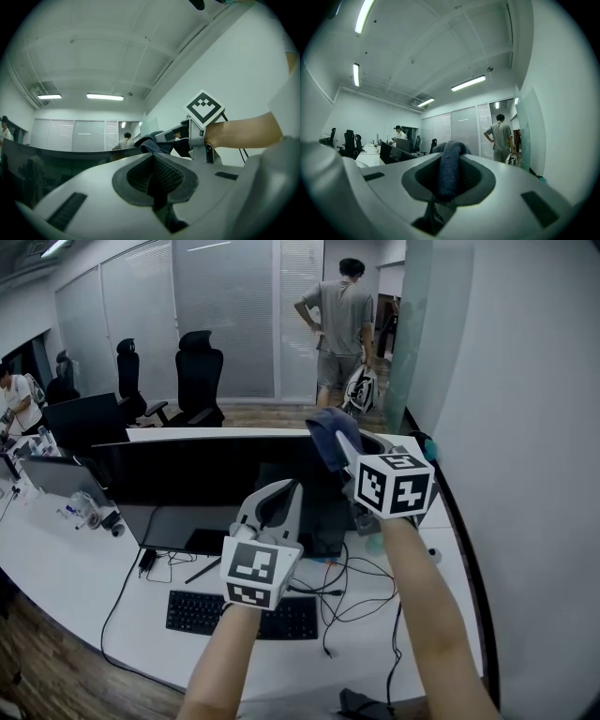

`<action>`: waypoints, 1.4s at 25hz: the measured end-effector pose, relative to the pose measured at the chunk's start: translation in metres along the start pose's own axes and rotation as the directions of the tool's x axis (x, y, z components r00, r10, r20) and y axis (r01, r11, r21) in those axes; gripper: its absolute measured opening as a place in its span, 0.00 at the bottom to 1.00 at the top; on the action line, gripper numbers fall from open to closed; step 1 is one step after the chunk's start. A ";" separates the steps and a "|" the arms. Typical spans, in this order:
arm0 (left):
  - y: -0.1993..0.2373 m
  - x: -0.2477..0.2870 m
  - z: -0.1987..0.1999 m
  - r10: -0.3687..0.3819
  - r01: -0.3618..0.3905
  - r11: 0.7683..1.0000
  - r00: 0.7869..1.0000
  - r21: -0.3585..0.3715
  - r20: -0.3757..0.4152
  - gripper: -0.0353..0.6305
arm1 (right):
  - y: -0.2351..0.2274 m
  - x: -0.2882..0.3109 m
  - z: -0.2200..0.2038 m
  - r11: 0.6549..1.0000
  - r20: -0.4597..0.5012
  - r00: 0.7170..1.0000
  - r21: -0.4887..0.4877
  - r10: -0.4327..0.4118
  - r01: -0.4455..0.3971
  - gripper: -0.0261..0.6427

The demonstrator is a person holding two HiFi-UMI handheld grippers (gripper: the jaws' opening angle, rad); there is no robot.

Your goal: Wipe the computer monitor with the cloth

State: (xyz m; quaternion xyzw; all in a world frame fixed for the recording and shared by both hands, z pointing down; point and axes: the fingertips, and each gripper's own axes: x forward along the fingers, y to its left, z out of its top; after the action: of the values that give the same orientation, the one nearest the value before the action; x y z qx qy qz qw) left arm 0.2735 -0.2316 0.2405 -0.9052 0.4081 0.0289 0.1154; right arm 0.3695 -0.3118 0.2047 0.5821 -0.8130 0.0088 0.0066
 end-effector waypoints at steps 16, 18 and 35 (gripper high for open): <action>-0.027 0.013 -0.002 -0.030 0.030 1.000 0.999 0.000 -0.013 0.06 | -0.036 -0.022 0.001 0.999 0.021 0.999 0.014 -0.047 0.047 0.14; -0.030 0.015 -0.003 -0.035 0.035 0.999 0.999 0.003 -0.015 0.06 | -0.040 -0.025 -0.001 0.999 0.024 0.998 0.013 -0.052 0.052 0.14; -0.050 0.029 -0.016 -0.085 0.085 0.996 0.996 0.002 -0.033 0.06 | -0.078 -0.048 -0.009 0.992 0.049 0.991 0.014 -0.124 0.123 0.14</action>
State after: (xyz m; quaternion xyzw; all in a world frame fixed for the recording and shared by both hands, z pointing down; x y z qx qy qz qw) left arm 0.3296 -0.2246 0.2610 -0.9218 0.3711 0.0082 0.1113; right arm 0.4592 -0.2911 0.2130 0.6314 -0.7753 -0.0017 -0.0165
